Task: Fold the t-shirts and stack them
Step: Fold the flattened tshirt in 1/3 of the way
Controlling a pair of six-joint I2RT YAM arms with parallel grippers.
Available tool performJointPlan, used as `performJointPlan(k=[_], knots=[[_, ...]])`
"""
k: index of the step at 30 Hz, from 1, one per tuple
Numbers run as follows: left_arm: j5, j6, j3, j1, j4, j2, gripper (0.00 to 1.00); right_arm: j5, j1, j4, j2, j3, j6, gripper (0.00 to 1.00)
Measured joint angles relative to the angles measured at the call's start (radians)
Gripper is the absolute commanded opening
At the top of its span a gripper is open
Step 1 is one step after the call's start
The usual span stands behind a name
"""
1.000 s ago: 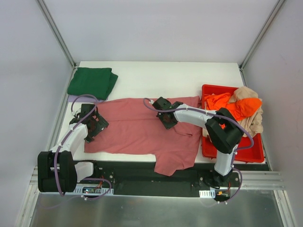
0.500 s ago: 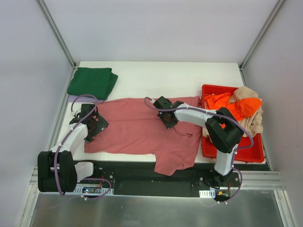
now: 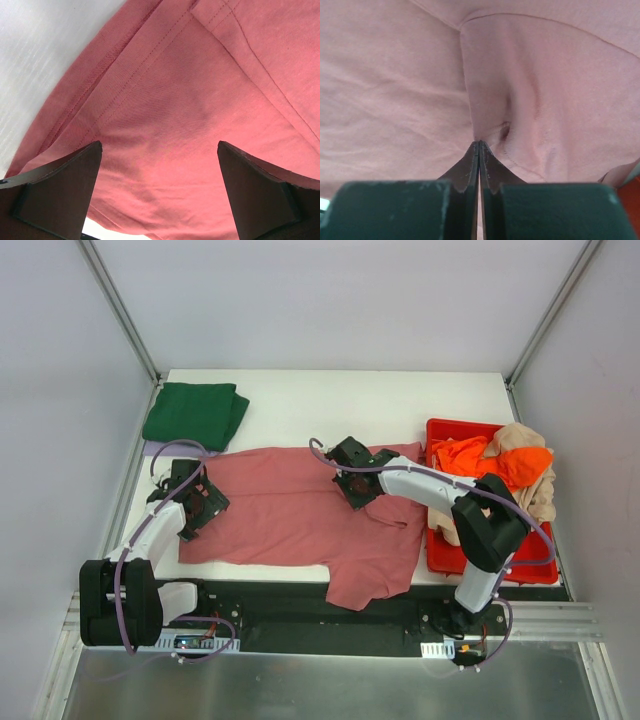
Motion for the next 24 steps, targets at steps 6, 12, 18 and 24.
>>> performJointPlan(k=[6, 12, 18, 24], knots=[[0.0, 0.005, 0.0, 0.0, 0.0, 0.0, 0.99, -0.111, -0.001, -0.022, -0.003, 0.0, 0.005, 0.01], [0.001, 0.009, 0.0, 0.0, 0.0, 0.0, 0.99, -0.248, 0.001, -0.055, -0.003, 0.014, 0.045, 0.01], [0.006, 0.011, 0.0, 0.0, 0.0, 0.0, 0.99, -0.26, 0.002, -0.088, 0.013, 0.077, 0.103, 0.12], [0.008, -0.002, 0.0, 0.0, -0.009, -0.036, 0.99, -0.32, 0.002, -0.077, 0.04, 0.088, 0.172, 0.51]])
